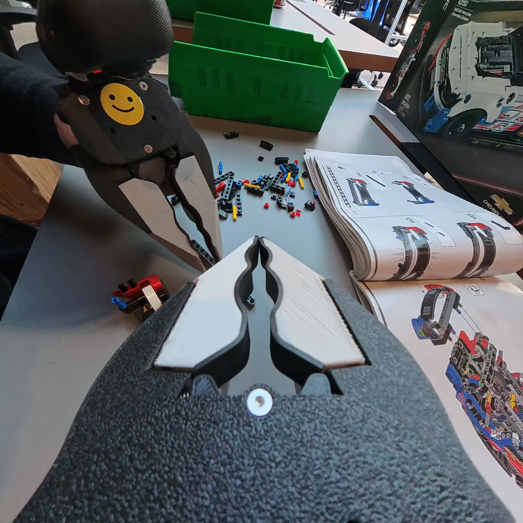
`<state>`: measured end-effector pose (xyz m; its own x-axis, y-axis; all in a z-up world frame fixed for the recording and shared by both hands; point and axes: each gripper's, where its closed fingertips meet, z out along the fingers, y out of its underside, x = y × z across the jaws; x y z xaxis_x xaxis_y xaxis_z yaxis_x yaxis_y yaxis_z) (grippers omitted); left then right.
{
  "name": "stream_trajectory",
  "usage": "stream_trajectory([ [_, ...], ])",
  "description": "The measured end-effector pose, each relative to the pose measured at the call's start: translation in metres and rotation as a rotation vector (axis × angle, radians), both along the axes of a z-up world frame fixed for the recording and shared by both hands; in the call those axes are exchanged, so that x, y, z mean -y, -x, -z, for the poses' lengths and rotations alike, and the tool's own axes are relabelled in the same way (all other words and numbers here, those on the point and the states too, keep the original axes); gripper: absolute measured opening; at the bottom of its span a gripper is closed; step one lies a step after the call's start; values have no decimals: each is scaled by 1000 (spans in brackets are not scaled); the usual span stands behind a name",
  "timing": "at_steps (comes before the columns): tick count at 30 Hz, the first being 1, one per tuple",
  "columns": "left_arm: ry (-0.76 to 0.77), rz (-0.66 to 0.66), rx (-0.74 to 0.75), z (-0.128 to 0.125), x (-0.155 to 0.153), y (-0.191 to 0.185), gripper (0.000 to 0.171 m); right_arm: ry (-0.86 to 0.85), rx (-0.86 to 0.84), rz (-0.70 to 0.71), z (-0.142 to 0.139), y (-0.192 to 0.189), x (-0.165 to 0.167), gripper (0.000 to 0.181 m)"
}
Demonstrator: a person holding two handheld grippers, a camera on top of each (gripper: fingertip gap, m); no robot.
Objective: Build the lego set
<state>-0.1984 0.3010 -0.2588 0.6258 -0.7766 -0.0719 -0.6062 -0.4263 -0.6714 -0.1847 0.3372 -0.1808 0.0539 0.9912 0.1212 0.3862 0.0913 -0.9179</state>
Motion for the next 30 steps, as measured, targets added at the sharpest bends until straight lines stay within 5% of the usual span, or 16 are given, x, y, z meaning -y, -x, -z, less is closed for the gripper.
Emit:
stream_trajectory([
  [30, 2, 21, -4, 0, -12, -13, 12, 1, -1, 3, -1, -3, -1, 0],
])
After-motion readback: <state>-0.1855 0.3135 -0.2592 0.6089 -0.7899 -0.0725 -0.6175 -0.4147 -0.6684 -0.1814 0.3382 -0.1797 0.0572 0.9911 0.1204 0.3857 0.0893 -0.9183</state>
